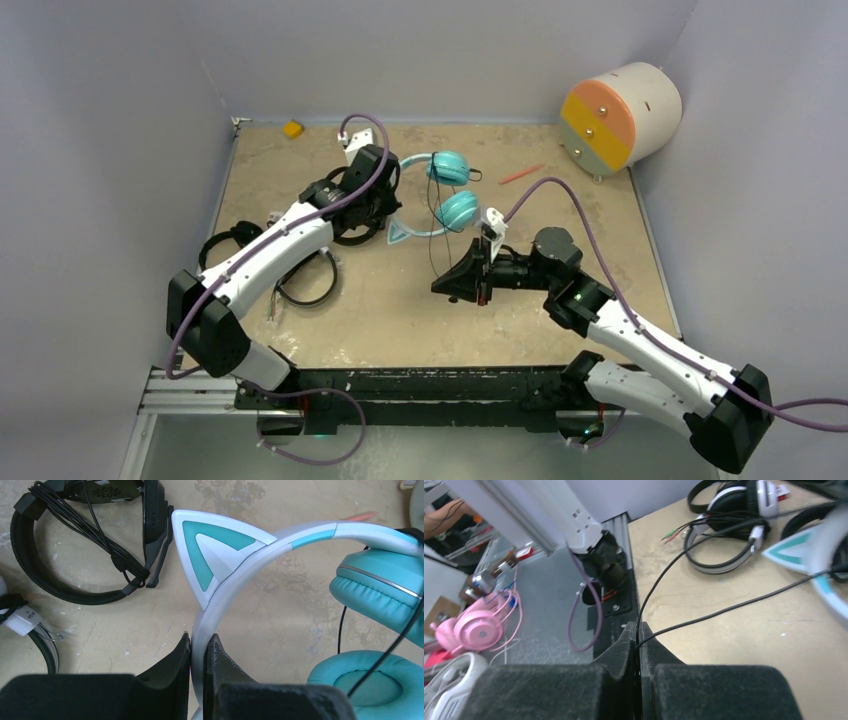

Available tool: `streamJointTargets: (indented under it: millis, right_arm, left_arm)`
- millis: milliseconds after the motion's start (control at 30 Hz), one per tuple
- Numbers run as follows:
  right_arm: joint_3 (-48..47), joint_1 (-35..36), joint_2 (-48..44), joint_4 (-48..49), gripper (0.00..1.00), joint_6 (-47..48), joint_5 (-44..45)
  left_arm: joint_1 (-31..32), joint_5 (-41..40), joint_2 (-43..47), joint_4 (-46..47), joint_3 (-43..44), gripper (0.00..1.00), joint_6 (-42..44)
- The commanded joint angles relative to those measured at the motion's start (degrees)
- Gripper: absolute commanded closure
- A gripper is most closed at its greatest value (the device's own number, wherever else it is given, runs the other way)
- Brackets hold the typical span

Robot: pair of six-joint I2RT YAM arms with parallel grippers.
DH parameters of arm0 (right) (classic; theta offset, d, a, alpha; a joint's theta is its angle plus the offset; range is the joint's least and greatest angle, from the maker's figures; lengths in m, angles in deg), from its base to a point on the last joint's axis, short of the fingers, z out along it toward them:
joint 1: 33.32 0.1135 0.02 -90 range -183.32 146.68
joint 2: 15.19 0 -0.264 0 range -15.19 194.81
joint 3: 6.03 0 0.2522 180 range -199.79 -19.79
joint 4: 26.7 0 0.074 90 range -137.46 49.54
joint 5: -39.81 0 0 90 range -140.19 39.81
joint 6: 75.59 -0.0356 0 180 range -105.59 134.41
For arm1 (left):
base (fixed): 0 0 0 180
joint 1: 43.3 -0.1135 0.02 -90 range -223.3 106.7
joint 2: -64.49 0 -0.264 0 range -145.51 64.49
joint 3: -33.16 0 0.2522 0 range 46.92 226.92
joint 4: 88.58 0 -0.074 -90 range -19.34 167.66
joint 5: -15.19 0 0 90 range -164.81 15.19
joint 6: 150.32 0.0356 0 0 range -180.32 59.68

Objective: Wrap the headphones
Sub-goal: Wrap the headphones cable around the headphones.

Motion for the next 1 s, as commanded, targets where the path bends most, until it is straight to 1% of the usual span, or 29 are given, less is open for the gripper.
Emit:
streamJointTargets:
  millis: [0,200,400,567,667,800,900,967]
  right_arm:
    - [-3.22,2.81,0.71,-5.54,1.00,2.11,-3.44]
    - [-3.25,5.49,-0.10,-8.52,1.00,2.75,-5.33]
    - [-2.85,7.54,-1.32,-14.45,1.00,3.36,-5.39]
    - [1.28,7.74,-1.58,-14.86,1.00,1.83,-2.74]
    - [4.24,7.73,-0.62,-13.16,1.00,-0.04,-0.02]
    - [8.22,7.62,-0.33,-9.19,1.00,-3.36,0.79]
    - [10.09,7.43,-1.92,-9.18,1.00,-3.56,5.95]
    - [10.09,6.62,-2.09,-10.61,1.00,-3.25,7.46]
  left_arm:
    - [-2.49,2.10,-0.21,7.46,1.05,1.00,-4.62]
    - [-5.90,3.29,-3.38,7.67,2.80,1.00,-5.72]
    - [-8.56,4.32,-5.42,8.95,4.80,1.00,-6.81]
    - [-9.35,6.09,-5.98,9.26,7.11,1.00,-7.64]
    - [-9.53,8.36,-4.96,10.01,7.22,1.00,-8.01]
    - [-10.23,12.55,-2.68,10.36,6.49,1.00,-8.23]
    - [-11.03,15.62,0.20,10.72,5.31,1.00,-8.37]
    - [-11.27,16.79,3.05,10.97,4.44,1.00,-7.94]
